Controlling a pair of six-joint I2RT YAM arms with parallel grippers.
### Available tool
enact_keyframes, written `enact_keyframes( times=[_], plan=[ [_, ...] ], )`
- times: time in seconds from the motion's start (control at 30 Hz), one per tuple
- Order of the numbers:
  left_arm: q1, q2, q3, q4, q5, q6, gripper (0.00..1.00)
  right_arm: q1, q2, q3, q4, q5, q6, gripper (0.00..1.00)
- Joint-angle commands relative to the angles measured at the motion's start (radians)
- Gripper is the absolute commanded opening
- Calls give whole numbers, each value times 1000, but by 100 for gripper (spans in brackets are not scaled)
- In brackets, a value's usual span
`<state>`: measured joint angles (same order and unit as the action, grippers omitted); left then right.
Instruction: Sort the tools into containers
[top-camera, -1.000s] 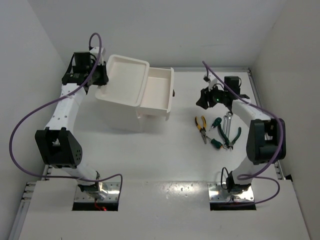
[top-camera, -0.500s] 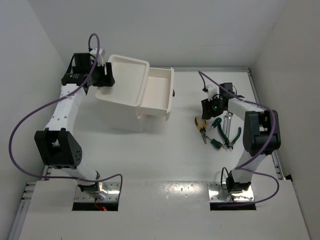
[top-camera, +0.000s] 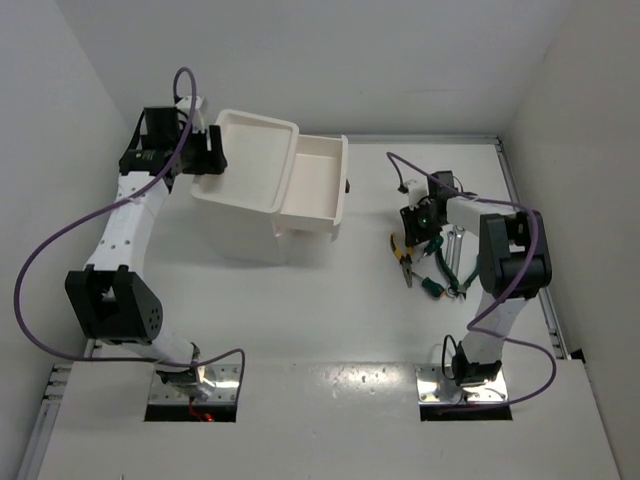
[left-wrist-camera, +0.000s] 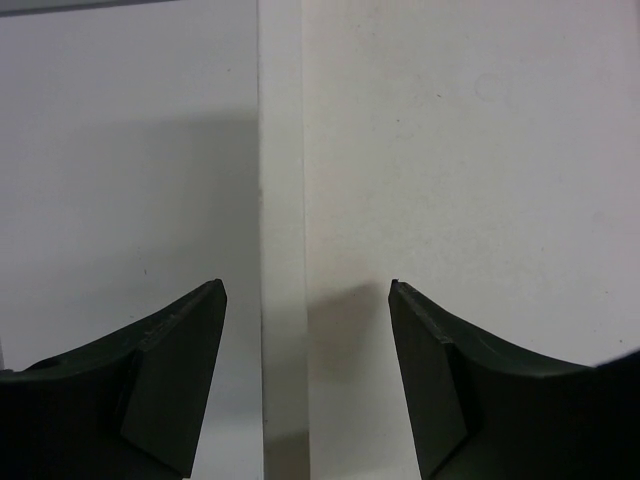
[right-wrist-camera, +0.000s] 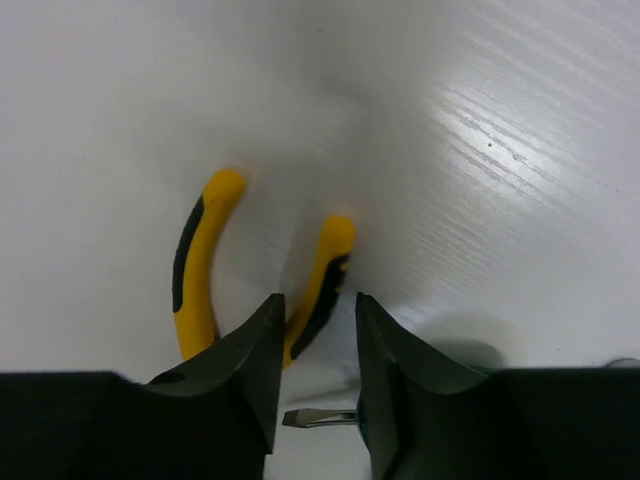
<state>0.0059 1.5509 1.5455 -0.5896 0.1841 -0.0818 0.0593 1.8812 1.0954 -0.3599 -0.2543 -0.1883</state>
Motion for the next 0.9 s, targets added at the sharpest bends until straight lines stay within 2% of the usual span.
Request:
enact_keyframes(
  times=[0.0,0.13,0.17,0.4,0.6,0.7,0.77,0.87],
  plan=[
    [-7,-51,13,17,-15,5,72,13,30,50,18,50,-5,33],
    [-7,-60,13,27,-25,14,72,22,56,81,-4,32,-5,16],
    [-7,-60,13,27,-25,14,72,22,56,81,-4,21,-5,0],
    [-7,-89,-27,71,-52,-6,73,20,-80,178,-117,-14,90,0],
    [-7,-89,-27,91,-52,-36,75,1,-166,365,-247,-36,286,0],
    [-7,-89,-27,100,-73,-45,78,-21,-217,420,-261,-89,424,0],
    [-17,-89,-27,100,-83,-56,81,-33,-250,432,-214,-149,545,0],
    [-17,-89,-27,109,-83,-56,84,-33,-324,381,3,-267,748,0]
  ],
)
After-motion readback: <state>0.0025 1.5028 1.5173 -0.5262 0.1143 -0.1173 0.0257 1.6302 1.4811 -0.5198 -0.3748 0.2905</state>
